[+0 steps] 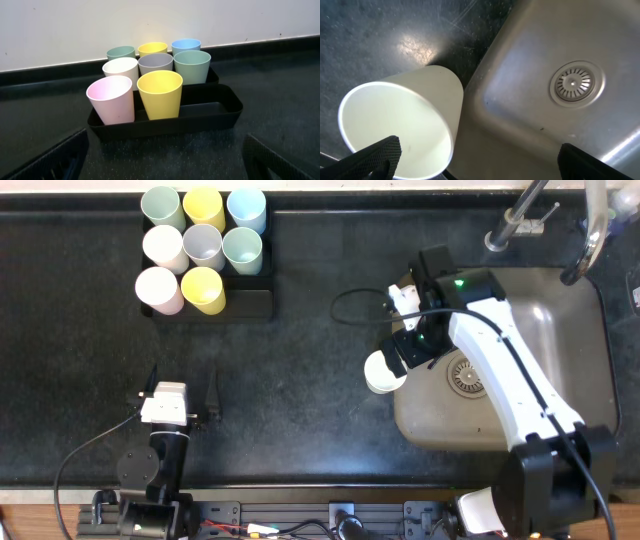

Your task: Store Cups

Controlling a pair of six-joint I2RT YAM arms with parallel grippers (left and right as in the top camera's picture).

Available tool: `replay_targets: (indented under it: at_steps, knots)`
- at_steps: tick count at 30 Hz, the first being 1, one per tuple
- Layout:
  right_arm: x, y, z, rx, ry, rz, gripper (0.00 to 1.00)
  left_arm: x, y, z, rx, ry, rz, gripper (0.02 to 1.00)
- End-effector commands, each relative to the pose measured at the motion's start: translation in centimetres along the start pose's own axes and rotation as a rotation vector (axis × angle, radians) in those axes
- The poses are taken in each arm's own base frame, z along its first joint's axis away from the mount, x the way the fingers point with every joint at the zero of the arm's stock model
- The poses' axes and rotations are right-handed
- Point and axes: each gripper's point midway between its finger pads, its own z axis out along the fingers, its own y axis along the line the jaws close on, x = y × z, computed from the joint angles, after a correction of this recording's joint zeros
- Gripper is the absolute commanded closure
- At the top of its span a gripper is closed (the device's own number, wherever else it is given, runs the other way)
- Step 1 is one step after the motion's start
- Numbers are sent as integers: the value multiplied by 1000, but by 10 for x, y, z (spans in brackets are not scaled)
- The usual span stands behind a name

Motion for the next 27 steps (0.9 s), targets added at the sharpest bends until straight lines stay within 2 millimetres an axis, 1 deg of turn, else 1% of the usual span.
replay_targets:
  at_steps: [1, 11, 12, 13, 14, 15, 16, 17, 21, 23, 25, 27]
  knots:
    - [-6, -7, 2, 10, 4, -13, 3, 0, 1, 0, -5, -4, 22, 20]
    - [-8, -10, 18, 2, 44, -13, 3, 0, 1, 0, -5, -4, 22, 20]
    - [-8, -10, 18, 2, 44, -13, 7, 0, 1, 0, -5, -4, 22, 20]
    - [-8, -10, 18, 2, 43, -13, 38, 0, 1, 0, -5, -4, 22, 20]
    - [-8, -9, 18, -2, 43, -13, 165, 0, 1, 0, -5, -4, 22, 20]
    - [-8, -9, 18, -3, 44, -13, 386, 0, 1, 0, -5, -4, 22, 20]
    - [-8, -8, 18, -9, 44, -13, 776, 0, 1, 0, -5, -4, 22, 20]
    - [-8, -6, 18, -17, 43, -12, 958, 0, 1, 0, -5, -4, 22, 20]
    - [-9, 7, 18, -64, 43, -13, 956, 0, 1, 0, -5, -4, 22, 20]
    - [-11, 11, 15, -60, 34, -6, 958, 0, 1, 0, -5, -4, 22, 20]
    - [-19, 14, 1, -49, 3, 12, 958, 0, 1, 0, -5, -4, 22, 20]
    - [-34, 16, -26, -24, -56, 24, 958, 0, 1, 0, -5, -4, 22, 20]
